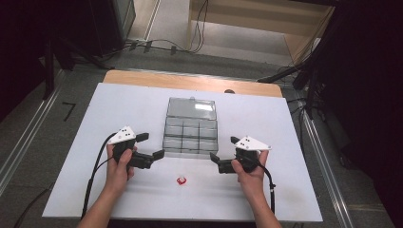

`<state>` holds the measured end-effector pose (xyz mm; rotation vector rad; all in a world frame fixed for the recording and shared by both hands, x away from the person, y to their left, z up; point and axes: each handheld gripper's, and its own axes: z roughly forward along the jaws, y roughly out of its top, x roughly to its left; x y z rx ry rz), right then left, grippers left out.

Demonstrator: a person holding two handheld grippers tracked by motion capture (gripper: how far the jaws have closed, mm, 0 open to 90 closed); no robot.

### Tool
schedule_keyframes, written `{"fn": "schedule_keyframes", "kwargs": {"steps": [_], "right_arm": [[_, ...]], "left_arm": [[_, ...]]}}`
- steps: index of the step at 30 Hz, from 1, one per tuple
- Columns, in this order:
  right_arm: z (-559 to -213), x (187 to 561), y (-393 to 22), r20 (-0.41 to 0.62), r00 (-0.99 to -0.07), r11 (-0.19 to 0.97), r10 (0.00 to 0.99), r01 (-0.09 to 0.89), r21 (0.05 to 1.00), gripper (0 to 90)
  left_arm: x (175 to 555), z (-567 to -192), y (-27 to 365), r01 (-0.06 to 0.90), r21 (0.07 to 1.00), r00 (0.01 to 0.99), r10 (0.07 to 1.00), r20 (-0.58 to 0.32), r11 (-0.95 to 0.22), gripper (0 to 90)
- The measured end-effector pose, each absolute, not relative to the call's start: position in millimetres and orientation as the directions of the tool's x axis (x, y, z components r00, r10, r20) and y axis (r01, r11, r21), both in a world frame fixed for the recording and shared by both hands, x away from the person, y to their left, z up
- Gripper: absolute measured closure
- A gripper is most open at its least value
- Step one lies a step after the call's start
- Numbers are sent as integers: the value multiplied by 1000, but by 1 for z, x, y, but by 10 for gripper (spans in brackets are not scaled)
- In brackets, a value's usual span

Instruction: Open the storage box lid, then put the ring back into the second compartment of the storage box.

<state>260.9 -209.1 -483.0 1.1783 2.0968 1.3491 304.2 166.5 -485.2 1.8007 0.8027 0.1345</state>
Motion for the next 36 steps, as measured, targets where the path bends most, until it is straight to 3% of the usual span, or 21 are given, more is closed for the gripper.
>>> {"fn": "schedule_keyframes", "kwargs": {"steps": [8, 21, 36], "right_arm": [[-488, 246, -213, 153, -581, 165, 799, 456, 875, 0], [-481, 238, -202, 151, -612, 215, 776, 482, 849, 0], [-472, 233, -183, 138, -649, 268, 748, 486, 832, 0]], "left_arm": [[289, -486, 179, 444, 879, 765, 584, -271, -174, 0], [267, -483, 187, 414, 892, 785, 569, -246, -184, 0], [249, -492, 213, 415, 894, 753, 615, -234, -167, 0]]}}
